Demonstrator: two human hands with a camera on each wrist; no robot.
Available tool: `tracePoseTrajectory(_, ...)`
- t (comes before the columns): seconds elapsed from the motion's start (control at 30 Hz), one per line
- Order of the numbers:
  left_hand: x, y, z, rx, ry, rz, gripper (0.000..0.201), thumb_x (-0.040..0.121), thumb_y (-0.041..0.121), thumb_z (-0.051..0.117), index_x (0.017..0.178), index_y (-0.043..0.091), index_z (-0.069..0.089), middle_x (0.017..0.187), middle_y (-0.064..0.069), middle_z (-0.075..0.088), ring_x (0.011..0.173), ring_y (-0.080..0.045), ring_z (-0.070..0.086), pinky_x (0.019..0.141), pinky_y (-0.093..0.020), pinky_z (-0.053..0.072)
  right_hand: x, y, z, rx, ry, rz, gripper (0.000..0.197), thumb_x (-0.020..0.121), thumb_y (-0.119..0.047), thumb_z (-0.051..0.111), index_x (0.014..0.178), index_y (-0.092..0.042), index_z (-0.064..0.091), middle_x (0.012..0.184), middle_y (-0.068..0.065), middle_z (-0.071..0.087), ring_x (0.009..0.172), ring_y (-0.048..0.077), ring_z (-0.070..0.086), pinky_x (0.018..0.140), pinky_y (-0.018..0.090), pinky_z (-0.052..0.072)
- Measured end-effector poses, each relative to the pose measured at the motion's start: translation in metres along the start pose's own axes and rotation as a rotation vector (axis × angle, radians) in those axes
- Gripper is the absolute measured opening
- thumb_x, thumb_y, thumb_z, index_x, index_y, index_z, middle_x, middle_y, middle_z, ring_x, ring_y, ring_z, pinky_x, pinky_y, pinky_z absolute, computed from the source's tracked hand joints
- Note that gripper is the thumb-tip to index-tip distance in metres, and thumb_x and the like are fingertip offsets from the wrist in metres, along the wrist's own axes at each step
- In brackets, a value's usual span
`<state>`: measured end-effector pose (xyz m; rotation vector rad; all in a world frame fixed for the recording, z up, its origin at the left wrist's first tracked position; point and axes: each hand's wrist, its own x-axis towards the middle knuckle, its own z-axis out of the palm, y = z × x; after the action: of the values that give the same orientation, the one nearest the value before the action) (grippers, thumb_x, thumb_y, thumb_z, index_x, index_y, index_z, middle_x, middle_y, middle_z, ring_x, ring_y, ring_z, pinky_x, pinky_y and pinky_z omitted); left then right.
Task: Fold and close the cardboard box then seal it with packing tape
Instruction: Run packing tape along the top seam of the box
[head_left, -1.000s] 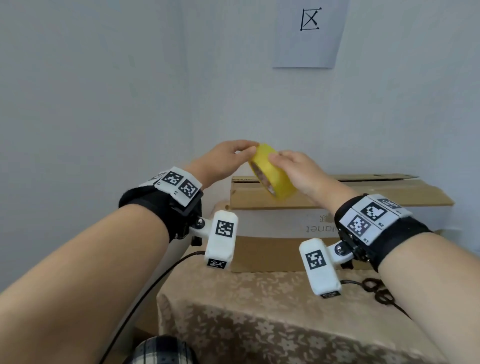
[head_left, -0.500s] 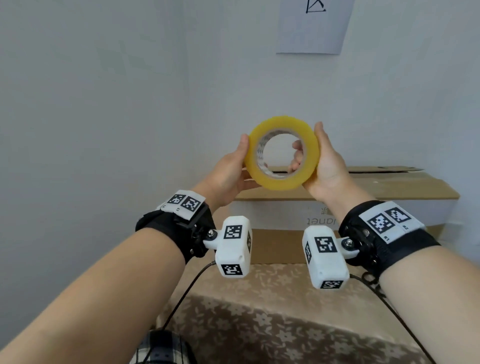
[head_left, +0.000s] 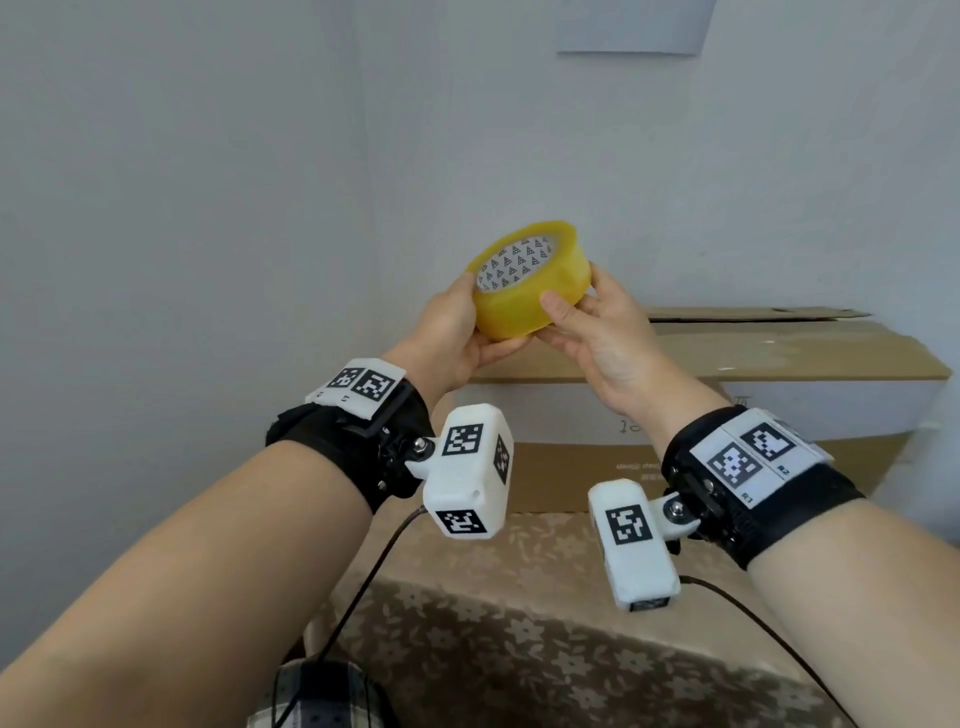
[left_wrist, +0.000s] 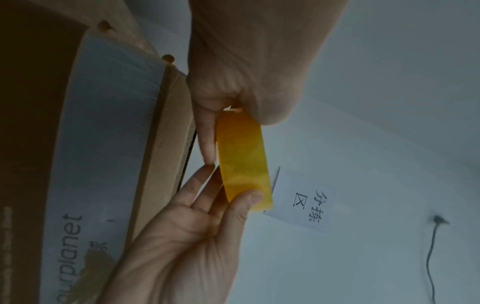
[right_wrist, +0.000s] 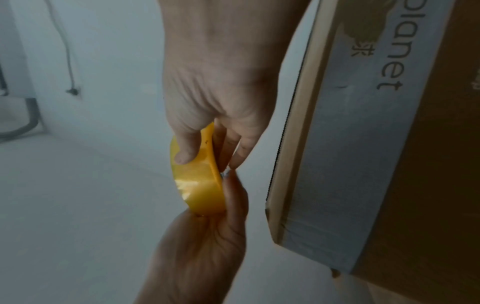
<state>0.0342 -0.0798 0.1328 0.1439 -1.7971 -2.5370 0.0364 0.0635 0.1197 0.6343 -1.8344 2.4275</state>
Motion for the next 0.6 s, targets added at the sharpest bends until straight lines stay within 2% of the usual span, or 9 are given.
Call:
tracePoseTrajectory(0.1, 0.004, -0.004, 0.0, 0.354, -0.028, 0.055, 0.048, 0.096, 0.05, 0.037, 0.133, 0.019, 0.044, 0.128, -0.008, 0.054, 0.1, -0.023, 0.061, 0.078, -0.035, 0.056, 0.001, -0.007, 0.0, 0.105, 0.089, 0.006, 0.044, 0.091, -0.005, 0.057, 0.133, 0.001, 0.044, 0.11, 0.012, 0.066, 0.099, 0.026, 0.067, 0.077, 0.037, 0.058)
tracePoseTrajectory(0.17, 0.002, -0.002, 0.0, 0.578, -0.037, 0.2, 0.052, 0.096, 0.053, 0.033, 0.14, 0.025, 0.037, 0.143, -0.001, 0.04, 0.126, -0.018, 0.044, 0.103, -0.038, 0.04, 0.003, -0.012, -0.002, 0.144, 0.158, 0.022, 0.059, 0.092, -0.008, 0.059, 0.143, 0.001, 0.03, 0.114, 0.015, 0.064, 0.099, 0.028, 0.067, 0.079, 0.042, 0.058)
tracePoseTrajectory(0.2, -0.002, 0.001, 0.0, 0.639, -0.06, 0.308, 0.048, 0.098, 0.049, 0.032, 0.139, 0.026, 0.039, 0.144, 0.002, 0.037, 0.13, -0.013, 0.037, 0.107, -0.036, 0.034, 0.003, -0.015, -0.003, 0.142, 0.179, 0.032, 0.066, 0.092, -0.009, 0.059, 0.146, 0.0, 0.023, 0.115, 0.017, 0.063, 0.099, 0.028, 0.067, 0.081, 0.043, 0.058)
tracePoseTrajectory(0.23, -0.006, 0.004, 0.0, 0.678, -0.1, 0.418, 0.041, 0.1, 0.044, 0.031, 0.131, 0.024, 0.048, 0.136, 0.003, 0.042, 0.124, -0.006, 0.04, 0.101, -0.03, 0.037, 0.003, -0.016, -0.004, 0.126, 0.183, 0.041, 0.068, 0.092, -0.011, 0.06, 0.147, 0.0, 0.021, 0.116, 0.017, 0.063, 0.099, 0.028, 0.068, 0.081, 0.042, 0.058)
tracePoseTrajectory(0.27, -0.011, 0.006, 0.001, 0.695, -0.148, 0.503, 0.037, 0.102, 0.039, 0.031, 0.118, 0.018, 0.057, 0.117, 0.003, 0.051, 0.106, 0.0, 0.048, 0.086, -0.023, 0.041, 0.003, -0.016, -0.005, 0.108, 0.171, 0.047, 0.068, 0.092, -0.012, 0.059, 0.147, 0.001, 0.022, 0.117, 0.018, 0.063, 0.099, 0.028, 0.068, 0.081, 0.041, 0.058)
tracePoseTrajectory(0.33, -0.017, 0.009, 0.0, 0.699, -0.218, 0.578, 0.038, 0.101, 0.034, 0.039, 0.094, 0.002, 0.059, 0.079, 0.003, 0.049, 0.065, -0.002, 0.046, 0.058, -0.016, 0.037, 0.003, -0.018, -0.007, 0.078, 0.164, 0.051, 0.063, 0.093, -0.015, 0.059, 0.146, 0.0, 0.027, 0.115, 0.018, 0.065, 0.1, 0.027, 0.068, 0.08, 0.039, 0.058)
tracePoseTrajectory(0.37, -0.018, 0.01, 0.0, 0.723, -0.243, 0.588, 0.035, 0.098, 0.033, 0.046, 0.091, 0.001, 0.057, 0.072, 0.004, 0.047, 0.059, -0.003, 0.043, 0.053, -0.015, 0.035, 0.003, -0.019, -0.008, 0.075, 0.163, 0.052, 0.062, 0.094, -0.016, 0.058, 0.145, 0.0, 0.028, 0.116, 0.018, 0.065, 0.101, 0.027, 0.067, 0.079, 0.038, 0.058)
tracePoseTrajectory(0.47, -0.017, 0.014, -0.003, 0.791, -0.293, 0.602, 0.024, 0.092, 0.031, 0.058, 0.095, 0.007, 0.059, 0.073, 0.005, 0.054, 0.061, -0.003, 0.047, 0.054, -0.011, 0.037, 0.002, -0.024, -0.008, 0.106, 0.125, 0.061, 0.047, 0.096, -0.017, 0.054, 0.136, 0.003, 0.04, 0.116, 0.019, 0.065, 0.098, 0.027, 0.069, 0.074, 0.035, 0.058)
tracePoseTrajectory(0.6, -0.02, 0.018, -0.012, 0.722, -0.306, 0.647, 0.019, 0.091, 0.027, 0.061, 0.103, 0.012, 0.063, 0.084, 0.006, 0.061, 0.073, -0.001, 0.055, 0.066, -0.011, 0.043, 0.001, -0.03, -0.008, 0.192, 0.116, 0.065, 0.018, 0.098, -0.017, 0.048, 0.102, -0.003, 0.059, 0.099, 0.014, 0.067, 0.08, 0.019, 0.071, 0.067, 0.028, 0.058)
